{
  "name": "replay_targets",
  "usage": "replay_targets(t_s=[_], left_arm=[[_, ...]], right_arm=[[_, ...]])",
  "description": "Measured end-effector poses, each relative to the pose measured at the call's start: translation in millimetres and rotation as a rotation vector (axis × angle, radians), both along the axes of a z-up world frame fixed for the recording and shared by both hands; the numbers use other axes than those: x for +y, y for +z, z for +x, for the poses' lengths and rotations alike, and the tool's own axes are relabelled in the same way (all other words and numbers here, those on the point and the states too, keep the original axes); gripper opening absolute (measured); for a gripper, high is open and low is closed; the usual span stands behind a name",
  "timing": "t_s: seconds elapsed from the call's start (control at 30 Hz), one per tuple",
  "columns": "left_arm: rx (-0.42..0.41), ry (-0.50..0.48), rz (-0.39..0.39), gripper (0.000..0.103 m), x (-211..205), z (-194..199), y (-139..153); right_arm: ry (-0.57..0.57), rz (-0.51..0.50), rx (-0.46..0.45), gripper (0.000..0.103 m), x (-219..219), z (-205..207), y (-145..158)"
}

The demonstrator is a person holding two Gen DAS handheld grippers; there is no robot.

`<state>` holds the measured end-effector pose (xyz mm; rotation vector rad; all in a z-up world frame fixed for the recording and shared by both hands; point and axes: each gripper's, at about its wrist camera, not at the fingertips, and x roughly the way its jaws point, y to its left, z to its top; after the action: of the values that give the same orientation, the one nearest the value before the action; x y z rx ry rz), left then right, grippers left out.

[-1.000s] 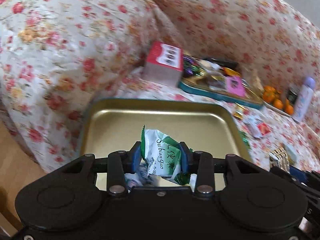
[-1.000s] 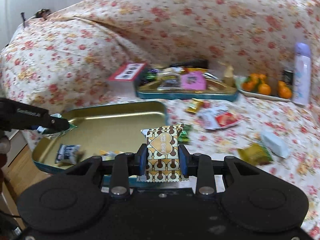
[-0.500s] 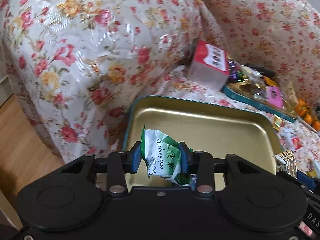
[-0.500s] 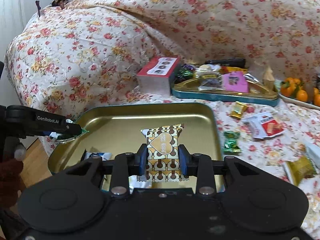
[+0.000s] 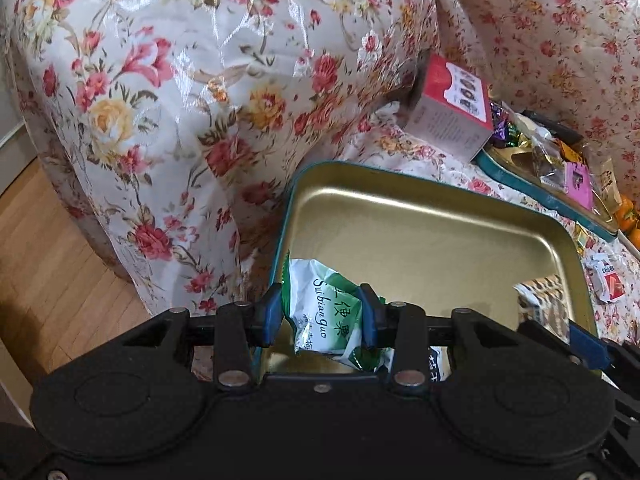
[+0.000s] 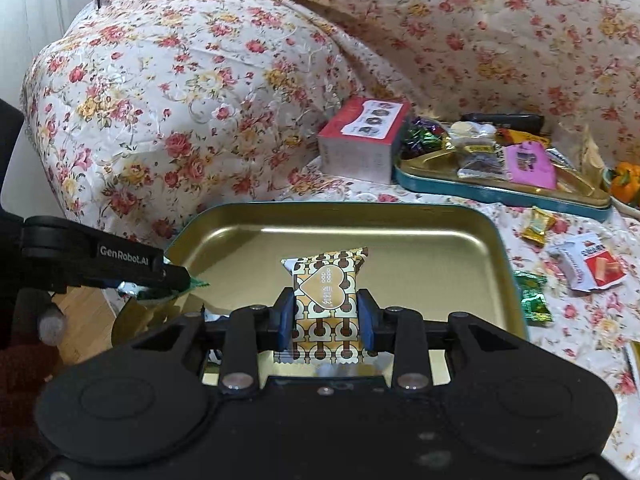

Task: Organize snacks
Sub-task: 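Carry the green packet and heart-pattern packet over the gold tin tray, then open both grippers to drop the two packets into the tray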

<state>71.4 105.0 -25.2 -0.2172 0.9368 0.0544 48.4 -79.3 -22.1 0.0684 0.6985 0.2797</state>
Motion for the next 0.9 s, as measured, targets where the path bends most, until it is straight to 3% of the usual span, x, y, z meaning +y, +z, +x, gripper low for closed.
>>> replay_targets(t_s=[0.4,0.83,0.9], left_arm=[[-0.027,-0.004,0.003,0.048,0.7,-4.9,8.3],[-0.024,-0.033,0.009,0.048,-7.6,-5.6,10.2],[-0.026,-0.034,0.011,0.048,-8.6,-5.9,10.7]], right_arm=[[-0.008,0.013,0.056,0.034,12.5,17.8,-13.2],[-0.041,-0.012,0.018,0.036,19.6,31.3,-10.0],[-0.049,-0.005,0.019,0.044,19.4,31.2,-10.1]])
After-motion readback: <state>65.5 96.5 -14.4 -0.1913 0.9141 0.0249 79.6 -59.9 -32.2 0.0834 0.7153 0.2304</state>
